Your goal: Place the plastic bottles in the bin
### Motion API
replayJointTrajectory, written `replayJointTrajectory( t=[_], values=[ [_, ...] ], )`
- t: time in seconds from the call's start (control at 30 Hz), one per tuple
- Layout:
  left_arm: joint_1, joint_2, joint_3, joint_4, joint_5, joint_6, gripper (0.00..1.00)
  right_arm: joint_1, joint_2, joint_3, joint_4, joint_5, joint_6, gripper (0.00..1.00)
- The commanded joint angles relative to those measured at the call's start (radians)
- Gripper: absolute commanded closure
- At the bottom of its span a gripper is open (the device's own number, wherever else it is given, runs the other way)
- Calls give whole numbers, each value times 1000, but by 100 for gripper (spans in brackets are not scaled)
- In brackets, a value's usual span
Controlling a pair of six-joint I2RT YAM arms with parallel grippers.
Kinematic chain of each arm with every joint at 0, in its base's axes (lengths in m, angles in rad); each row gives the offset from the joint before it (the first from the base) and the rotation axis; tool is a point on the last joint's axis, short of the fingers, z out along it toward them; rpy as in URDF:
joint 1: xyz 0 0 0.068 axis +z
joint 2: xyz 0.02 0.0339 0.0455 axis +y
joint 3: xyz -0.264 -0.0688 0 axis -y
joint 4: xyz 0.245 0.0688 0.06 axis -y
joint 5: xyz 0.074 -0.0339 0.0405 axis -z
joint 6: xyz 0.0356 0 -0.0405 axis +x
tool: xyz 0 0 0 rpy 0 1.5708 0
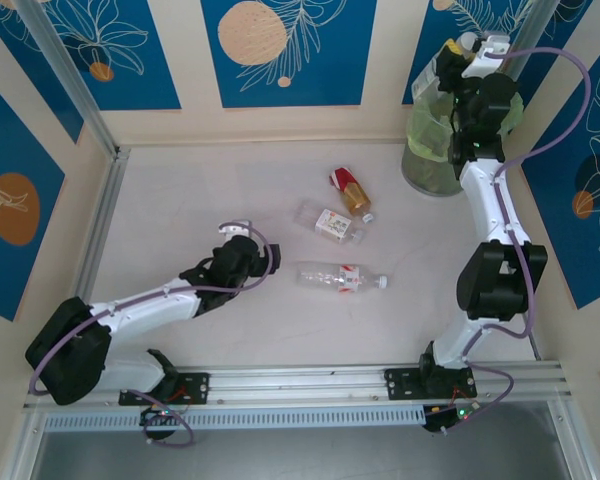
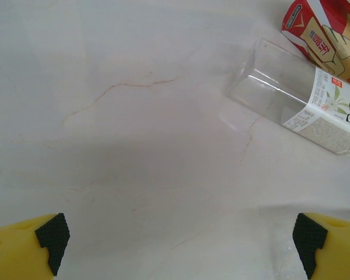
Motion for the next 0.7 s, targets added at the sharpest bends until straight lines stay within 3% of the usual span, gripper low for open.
replayJointTrajectory(
  t=[0.0, 0.1, 0.27, 0.67],
  values=[
    [13, -27, -21, -5, -8, -17, 0, -8, 31, 78, 62, 113, -78, 100],
    [16, -31, -26, -7, -10, -20, 0, 7, 61, 113, 35, 177, -153, 100],
    [20, -29, -28, -6, -7, -21, 0, 62, 101, 126, 35, 396, -341, 100],
    [25, 20, -9, 1, 29, -43, 0, 132, 193, 65, 220, 455, -684, 100]
  ],
)
